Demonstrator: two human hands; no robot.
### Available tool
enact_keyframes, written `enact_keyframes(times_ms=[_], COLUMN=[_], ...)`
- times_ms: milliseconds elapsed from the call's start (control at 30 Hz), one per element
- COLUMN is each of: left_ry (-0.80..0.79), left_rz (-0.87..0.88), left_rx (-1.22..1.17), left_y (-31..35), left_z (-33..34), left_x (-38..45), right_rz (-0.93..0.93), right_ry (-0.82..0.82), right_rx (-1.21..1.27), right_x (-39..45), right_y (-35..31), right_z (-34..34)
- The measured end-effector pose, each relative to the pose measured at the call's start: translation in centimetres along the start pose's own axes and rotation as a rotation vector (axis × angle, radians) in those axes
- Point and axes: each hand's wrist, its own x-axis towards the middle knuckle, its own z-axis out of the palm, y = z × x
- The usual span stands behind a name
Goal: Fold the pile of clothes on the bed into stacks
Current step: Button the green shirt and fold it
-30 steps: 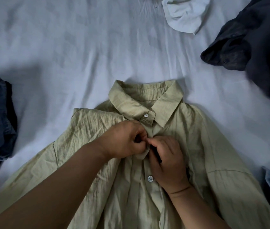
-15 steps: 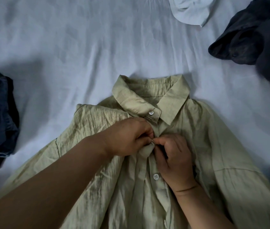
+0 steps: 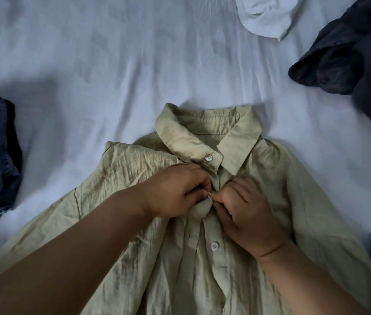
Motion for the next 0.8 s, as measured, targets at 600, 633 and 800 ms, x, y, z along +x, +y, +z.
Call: enact_keyframes(times_ms=[600,633,800], left_ry=[-0.004,-0.007,-0.123], left_rz=[-0.008,-0.017,-0.107], left_rx=[-0.09,-0.096,-0.152], left_y=[-0.6,-0.5,-0.2], left_z=[-0.7,-0.7,-1.3], left_x=[0.6,0.6,1.0], right_rz=[-0.023,-0.046,-0.061], right_ry=[-0.039,-0.028,0.031], right_rx=[0.025,0.027,0.024], right_x=[-0.3,-0.3,-0.3], right_y=[0.3,0.3,0.0], right_z=[0.4,0.4,0.4])
